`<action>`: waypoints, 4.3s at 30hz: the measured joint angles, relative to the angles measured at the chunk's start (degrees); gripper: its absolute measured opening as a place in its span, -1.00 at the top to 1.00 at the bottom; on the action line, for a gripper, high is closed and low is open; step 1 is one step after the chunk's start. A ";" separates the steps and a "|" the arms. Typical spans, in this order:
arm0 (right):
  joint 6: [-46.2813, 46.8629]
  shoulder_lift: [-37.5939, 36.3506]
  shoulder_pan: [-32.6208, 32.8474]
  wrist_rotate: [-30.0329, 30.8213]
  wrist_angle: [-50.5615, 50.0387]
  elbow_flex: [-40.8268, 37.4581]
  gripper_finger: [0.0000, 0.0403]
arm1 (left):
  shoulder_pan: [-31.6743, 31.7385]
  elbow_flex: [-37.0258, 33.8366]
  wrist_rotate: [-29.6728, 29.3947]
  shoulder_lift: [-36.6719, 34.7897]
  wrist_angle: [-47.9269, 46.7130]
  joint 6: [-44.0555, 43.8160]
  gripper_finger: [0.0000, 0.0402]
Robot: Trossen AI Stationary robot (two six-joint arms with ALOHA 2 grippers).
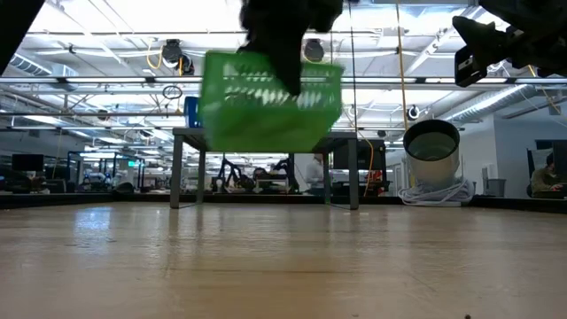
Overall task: Pick & Place Office Desk Supplies
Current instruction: Put the green basket on the shelf
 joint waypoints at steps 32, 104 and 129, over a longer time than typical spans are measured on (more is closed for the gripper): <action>0.00 0.00 0.01 0.00 -0.01 0.02 0.30 | 16.48 17.75 1.11 1.94 -4.69 25.96 0.99; 0.00 0.00 0.02 0.00 -0.02 0.00 0.30 | 21.93 17.72 -6.79 4.63 -2.88 29.13 0.95; 0.00 0.00 0.02 0.00 -0.04 0.00 0.30 | 21.68 17.72 -8.46 4.63 -2.88 30.08 0.81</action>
